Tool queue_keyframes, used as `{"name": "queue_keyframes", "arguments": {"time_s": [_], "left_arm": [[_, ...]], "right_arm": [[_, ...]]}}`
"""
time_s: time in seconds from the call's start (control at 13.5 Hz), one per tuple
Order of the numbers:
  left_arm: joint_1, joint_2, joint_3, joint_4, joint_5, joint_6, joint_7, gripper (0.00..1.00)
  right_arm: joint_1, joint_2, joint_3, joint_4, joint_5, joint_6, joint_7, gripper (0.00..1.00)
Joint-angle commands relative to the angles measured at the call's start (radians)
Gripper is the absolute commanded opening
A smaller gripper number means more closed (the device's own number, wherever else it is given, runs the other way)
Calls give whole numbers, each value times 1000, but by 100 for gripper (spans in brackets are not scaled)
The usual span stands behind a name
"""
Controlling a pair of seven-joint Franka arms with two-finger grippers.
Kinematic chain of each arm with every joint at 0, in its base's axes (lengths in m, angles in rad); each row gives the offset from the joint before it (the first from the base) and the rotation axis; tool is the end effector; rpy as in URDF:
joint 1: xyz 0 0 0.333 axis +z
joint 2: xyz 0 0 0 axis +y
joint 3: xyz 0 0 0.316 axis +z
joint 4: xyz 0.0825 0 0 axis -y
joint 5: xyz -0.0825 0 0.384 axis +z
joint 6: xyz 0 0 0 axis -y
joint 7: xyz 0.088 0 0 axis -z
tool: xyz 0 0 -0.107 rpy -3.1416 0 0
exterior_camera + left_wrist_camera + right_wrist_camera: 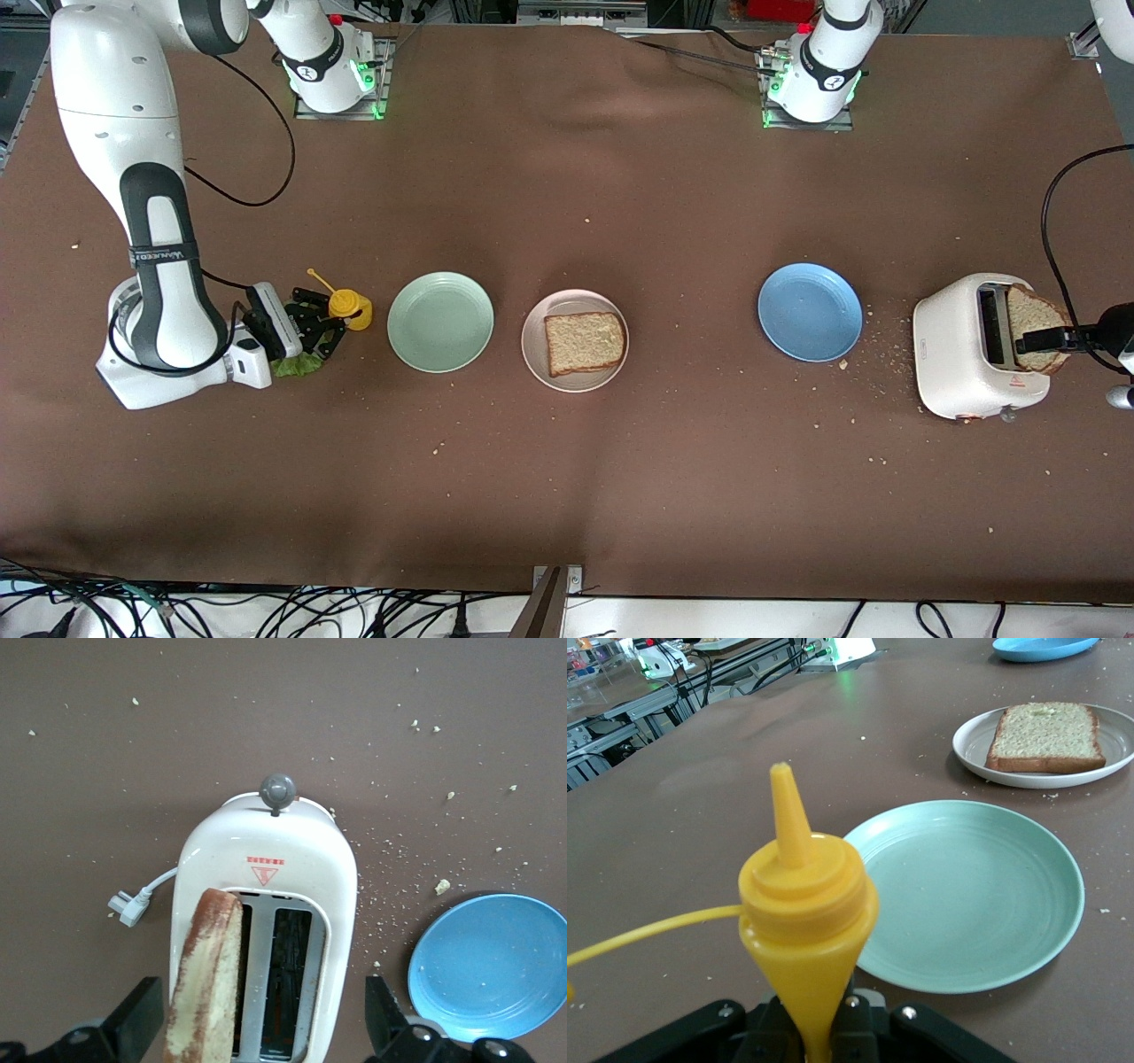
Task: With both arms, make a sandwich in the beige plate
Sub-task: 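Set mustard down with the right gripper while the left gripper grasps the bread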
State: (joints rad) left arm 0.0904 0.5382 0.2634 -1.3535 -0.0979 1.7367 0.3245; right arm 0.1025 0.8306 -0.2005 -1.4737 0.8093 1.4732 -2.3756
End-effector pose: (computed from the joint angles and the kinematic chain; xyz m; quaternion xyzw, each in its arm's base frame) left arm 0.6640 0.1983 0.4091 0.9974 0.0128 -0.0713 0.0035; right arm 0.6368 0.0392 0.1745 -0.4742 -0.7421 -0.1630 0.4447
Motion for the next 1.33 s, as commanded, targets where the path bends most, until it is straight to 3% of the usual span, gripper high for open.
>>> {"name": "queue_keyframes", "arguments": {"time_s": [0.0,0.07,0.15,0.22,0.3,0.44,0.52,0.67,1.26], "left_arm": [[29,39,-4,63,33,-12,74,100],[31,39,-4,63,33,-12,80,100],[32,40,-4,62,33,-12,82,100],[35,46,-4,57,35,-12,87,97],[43,57,-4,56,37,-12,90,84],[51,63,-4,54,38,-14,154,32],[52,63,-3,53,53,-14,187,11],[51,63,-6,57,98,-17,195,0],[46,46,-9,85,86,-83,185,0]], "right_arm": [[-33,36,16,1,50,-17,-80,11],[-38,36,15,0,53,-22,-71,24],[-38,33,15,-1,53,-24,-48,68],[-38,32,15,-1,53,-37,-1,94],[-37,25,12,1,47,-48,40,99],[-37,4,0,4,34,-62,94,99],[-32,-10,-20,4,25,-79,123,99],[-32,-56,-46,6,-31,-97,192,99],[22,-209,-59,10,-403,42,668,99]]}}
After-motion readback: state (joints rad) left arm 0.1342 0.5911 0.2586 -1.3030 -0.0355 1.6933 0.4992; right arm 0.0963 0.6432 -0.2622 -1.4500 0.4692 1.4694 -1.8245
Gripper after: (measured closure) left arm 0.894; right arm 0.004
